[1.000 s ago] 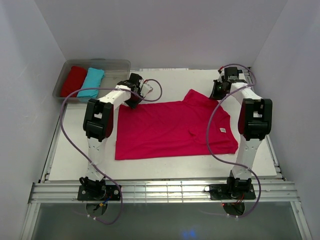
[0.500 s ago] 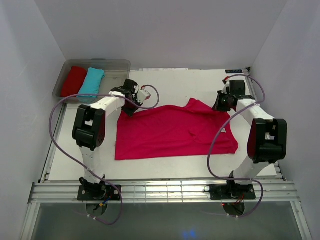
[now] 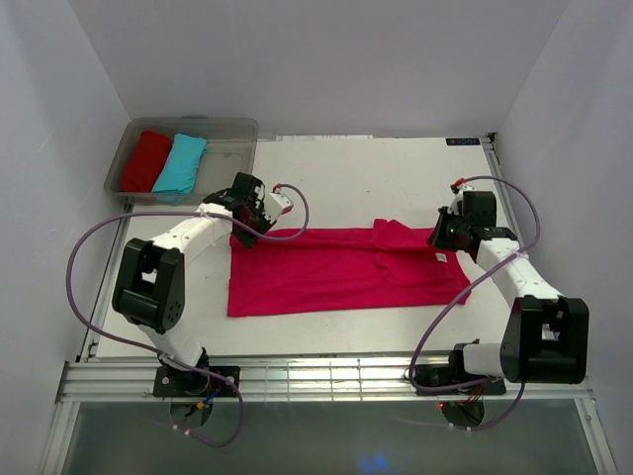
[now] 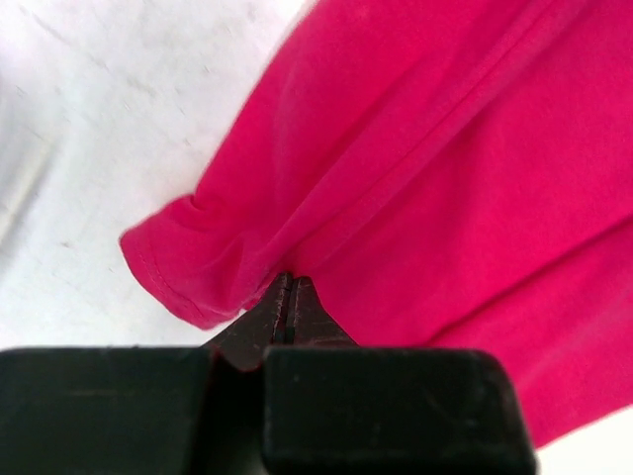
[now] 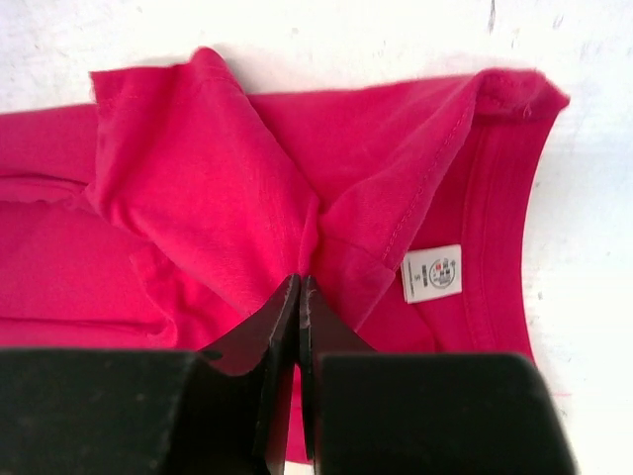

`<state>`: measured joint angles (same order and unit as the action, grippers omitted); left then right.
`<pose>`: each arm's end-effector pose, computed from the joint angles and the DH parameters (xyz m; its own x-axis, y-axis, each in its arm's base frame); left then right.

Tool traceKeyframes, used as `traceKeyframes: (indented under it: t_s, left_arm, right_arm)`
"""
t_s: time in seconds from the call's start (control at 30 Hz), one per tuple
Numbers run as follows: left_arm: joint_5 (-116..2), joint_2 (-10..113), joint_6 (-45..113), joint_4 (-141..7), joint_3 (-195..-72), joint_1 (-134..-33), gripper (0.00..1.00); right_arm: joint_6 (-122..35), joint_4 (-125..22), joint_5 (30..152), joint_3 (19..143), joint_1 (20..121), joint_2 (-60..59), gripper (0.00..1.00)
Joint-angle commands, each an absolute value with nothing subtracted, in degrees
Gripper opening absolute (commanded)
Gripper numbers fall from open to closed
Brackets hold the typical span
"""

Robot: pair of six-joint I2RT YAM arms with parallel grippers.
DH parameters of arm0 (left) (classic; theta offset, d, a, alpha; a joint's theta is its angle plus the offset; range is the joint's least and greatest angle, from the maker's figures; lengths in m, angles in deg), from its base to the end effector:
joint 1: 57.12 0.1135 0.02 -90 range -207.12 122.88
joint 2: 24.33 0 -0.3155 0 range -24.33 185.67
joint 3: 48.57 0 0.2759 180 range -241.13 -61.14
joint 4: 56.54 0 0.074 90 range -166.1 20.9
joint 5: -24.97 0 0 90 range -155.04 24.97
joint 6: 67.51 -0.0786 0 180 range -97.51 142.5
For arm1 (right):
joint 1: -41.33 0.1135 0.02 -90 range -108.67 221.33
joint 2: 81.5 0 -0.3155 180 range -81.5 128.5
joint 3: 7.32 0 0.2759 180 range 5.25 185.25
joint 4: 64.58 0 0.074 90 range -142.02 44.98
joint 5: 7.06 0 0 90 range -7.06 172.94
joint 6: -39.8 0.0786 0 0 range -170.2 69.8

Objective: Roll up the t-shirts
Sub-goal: Fold the T-shirt at the center of the board.

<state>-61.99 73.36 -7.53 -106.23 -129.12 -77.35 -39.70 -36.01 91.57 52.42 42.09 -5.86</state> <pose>0.3606 -0.1373 0.2047 -0.5644 0.7404 -0.3651 0.7475 0.6460 0.1546 0.3152 0.0160 0.2373 -0.7106 0.1708 -0.6825 0.0095 0.9723 0.2334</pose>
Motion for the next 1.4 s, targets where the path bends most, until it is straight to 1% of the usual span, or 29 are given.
traceKeyframes:
  t_s: [0.0,0.13,0.17,0.23,0.4,0.43,0.47,0.5,0.53,0.57,0.6,0.63,0.67,0.7,0.77,0.87,0.93,1.0,1.03,1.1,1.17,1.23,1.27,1.37]
  left_arm:
    - [-61.08,67.53,-7.92,-106.37,-126.27,-77.86,0.00]
    - [-62.04,64.89,-8.09,-106.63,-123.54,-77.86,0.00]
    - [-62.22,64.53,-8.00,-106.98,-123.19,-77.86,0.00]
    - [-62.31,63.48,-8.09,-107.42,-123.10,-77.86,0.00]
    - [-59.68,63.38,-8.27,-109.44,-121.26,-77.95,0.00]
    - [-59.41,63.91,-8.27,-109.79,-120.90,-78.04,0.02]
    - [-59.24,64.17,-8.27,-110.23,-120.47,-78.13,0.07]
    - [-59.15,64.26,-8.27,-110.41,-119.85,-78.21,0.14]
    - [-59.15,64.18,-8.35,-110.76,-119.85,-78.13,0.29]
    - [-58.97,63.92,-8.35,-112.15,-120.02,-78.21,0.37]
    - [-59.06,63.65,-8.35,-112.86,-120.28,-78.21,0.43]
    - [-59.32,63.22,-8.44,-113.65,-121.24,-78.13,0.52]
    - [-59.93,62.69,-8.53,-115.14,-121.77,-78.13,0.55]
    - [-60.63,61.73,-8.53,-115.85,-122.30,-78.04,0.57]
    - [-62.66,60.76,-9.06,-118.13,-123.97,-77.78,0.59]
    - [-66.42,59.43,-9.85,-119.55,-124.94,-76.03,0.59]
    - [-67.58,59.43,-10.55,-119.55,-124.68,-74.09,0.58]
    - [-67.41,60.39,-10.29,-119.20,-124.94,-71.45,0.56]
    - [-66.97,61.36,-9.94,-119.11,-124.94,-71.10,0.56]
    - [-64.69,62.07,-9.06,-119.11,-124.59,-71.01,0.56]
    - [-61.01,62.77,-8.36,-118.07,-124.16,-71.01,0.57]
    - [-61.60,63.38,-7.30,-116.05,-122.40,-71.01,0.58]
    - [-63.35,64.26,-6.69,-113.95,-121.87,-71.01,0.59]
    - [-63.98,66.37,-4.32,-112.09,-121.60,-71.01,0.59]
  right_arm:
    - [-38.51,-36.81,90.33,49.03,42.04,-8.11,0.08]
    - [-38.42,-36.29,88.66,48.05,42.04,-9.16,0.08]
    - [-38.42,-36.11,88.40,48.05,40.30,-9.25,0.08]
    - [-38.42,-35.67,87.43,48.22,40.02,-9.78,0.08]
    - [-38.42,-35.67,87.95,47.00,39.84,-9.70,0.08]
    - [-38.42,-35.93,88.21,46.56,39.84,-9.43,0.08]
    - [-38.16,-36.37,88.48,45.42,39.84,-9.26,0.08]
    - [-37.99,-37.33,89.09,44.89,39.84,-9.25,0.08]
    - [-37.64,-38.04,89.27,44.28,39.84,-9.25,0.08]
    - [-37.46,-38.48,89.45,43.75,39.84,-9.25,0.08]
    - [-37.37,-38.83,89.10,43.22,39.84,-9.17,0.11]
    - [-37.28,-38.75,88.83,43.22,39.84,-8.82,0.15]
    - [-37.28,-38.31,88.48,43.30,39.84,-8.55,0.33]
    - [-37.19,-37.78,87.18,43.91,39.84,-8.29,0.42]
    - [-37.02,-35.76,85.59,44.62,39.84,-8.11,0.56]
    - [-36.67,-34.70,83.21,46.55,39.84,-10.39,0.58]
    - [-36.67,-34.27,82.86,49.17,40.10,-12.14,0.58]
    - [-37.10,-33.74,79.97,51.38,41.24,-12.77,0.58]
    - [-37.19,-33.65,79.26,53.56,44.99,-12.60,0.58]
    - [-37.80,-33.91,77.85,55.86,48.35,-11.55,0.57]
    - [-38.16,-34.17,77.93,59.45,52.73,-7.78,0.56]
    - [-38.42,-33.83,78.20,62.36,55.38,-2.70,0.55]
    - [-38.34,-33.48,78.11,65.33,57.49,-0.75,0.53]
    - [-37.55,-33.03,76.97,69.83,60.74,5.32,0.52]
